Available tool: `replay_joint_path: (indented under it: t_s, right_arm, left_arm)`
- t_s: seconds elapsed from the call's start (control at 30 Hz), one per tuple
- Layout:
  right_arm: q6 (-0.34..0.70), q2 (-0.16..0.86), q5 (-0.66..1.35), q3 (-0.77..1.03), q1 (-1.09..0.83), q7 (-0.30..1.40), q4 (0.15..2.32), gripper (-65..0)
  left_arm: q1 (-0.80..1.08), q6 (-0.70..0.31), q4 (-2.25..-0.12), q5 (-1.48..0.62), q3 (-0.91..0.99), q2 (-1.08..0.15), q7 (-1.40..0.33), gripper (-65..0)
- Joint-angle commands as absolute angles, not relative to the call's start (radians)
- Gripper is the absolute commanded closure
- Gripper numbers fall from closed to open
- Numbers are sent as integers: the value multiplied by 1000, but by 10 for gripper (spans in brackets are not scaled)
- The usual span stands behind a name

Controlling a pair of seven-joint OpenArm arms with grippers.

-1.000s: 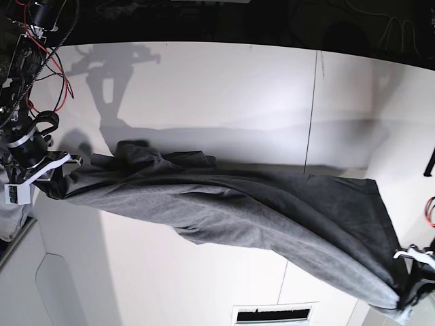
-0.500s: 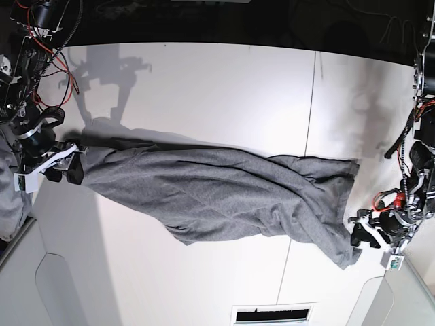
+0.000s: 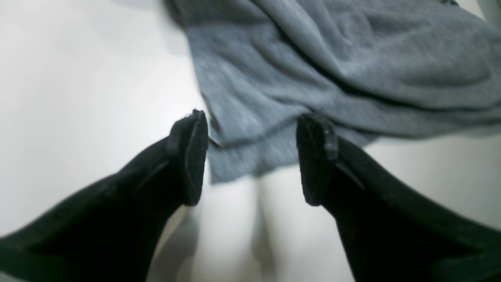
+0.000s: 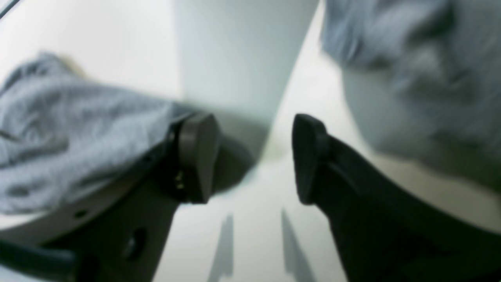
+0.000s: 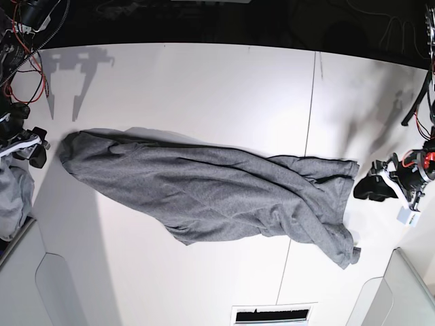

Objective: Layout the t-shirt on the table in an organized manner, then fold the t-shirt properly
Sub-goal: 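Grasp the shirt again at both ends with both grippers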

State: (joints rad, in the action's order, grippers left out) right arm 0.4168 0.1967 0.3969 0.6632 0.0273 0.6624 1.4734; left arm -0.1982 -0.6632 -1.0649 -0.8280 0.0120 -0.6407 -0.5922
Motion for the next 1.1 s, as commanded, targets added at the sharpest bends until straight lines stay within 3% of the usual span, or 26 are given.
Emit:
replay_joint_path:
  t_s: [0.0,0.3,0.53,0.67,0.9,1.07]
  right_arm:
    - [430,219,410,665,22,647,1465,-316]
    - [518,170,532,657,-107,646,1391,-315]
    - [493,126,478,587,-109,552,1385,-315]
    - [439,127,395,499,-59,512,1341,-315]
    - [442,112,389,367,80,484,1120,-315]
    - [480,57,377,334,139,475,1079,-315]
  left_arm:
    - [-203,-670,-1080,-839,21,-652,-564,-378]
    - [-115,-624,-1080,-650,21,-557,-415,-378]
    - [-119,-530,-1080,-517,21,-493,-352,-378]
    - [-133,-458,-1080,-485,21,-482,-306,-378]
    - [-136,-456,-1078,-469,21,-479,-302,-378]
    - [-136,-456,-1078,-466,21,-479,-284,-378]
